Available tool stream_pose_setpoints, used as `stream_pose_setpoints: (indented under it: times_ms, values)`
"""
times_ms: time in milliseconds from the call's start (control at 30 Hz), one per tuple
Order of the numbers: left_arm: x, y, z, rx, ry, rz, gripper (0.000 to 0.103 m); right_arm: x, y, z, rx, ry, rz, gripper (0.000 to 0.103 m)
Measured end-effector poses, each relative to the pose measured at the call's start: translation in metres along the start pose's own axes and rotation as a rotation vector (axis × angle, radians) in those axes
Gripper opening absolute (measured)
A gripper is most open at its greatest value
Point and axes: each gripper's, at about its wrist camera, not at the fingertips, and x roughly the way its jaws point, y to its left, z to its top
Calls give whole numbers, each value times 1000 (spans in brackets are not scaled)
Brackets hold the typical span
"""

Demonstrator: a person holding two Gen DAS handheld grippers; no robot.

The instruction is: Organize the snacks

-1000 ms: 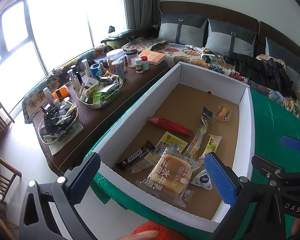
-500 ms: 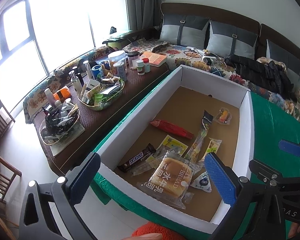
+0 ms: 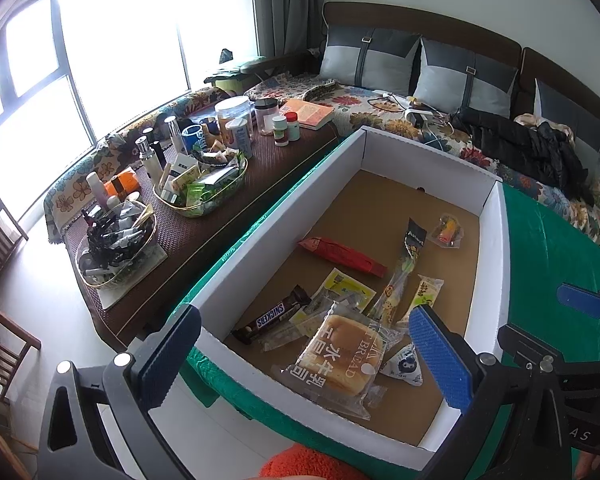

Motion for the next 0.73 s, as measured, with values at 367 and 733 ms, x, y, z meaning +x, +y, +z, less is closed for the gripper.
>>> stream_pose_setpoints:
  times_ms: [367,733]
  values:
    - [3,1,-1,0,4,2,103,2,3,-3,-7,7,6,85]
    - [5,6,-8,-36,18,-33,103,2,2,-5,-11,7,1,85]
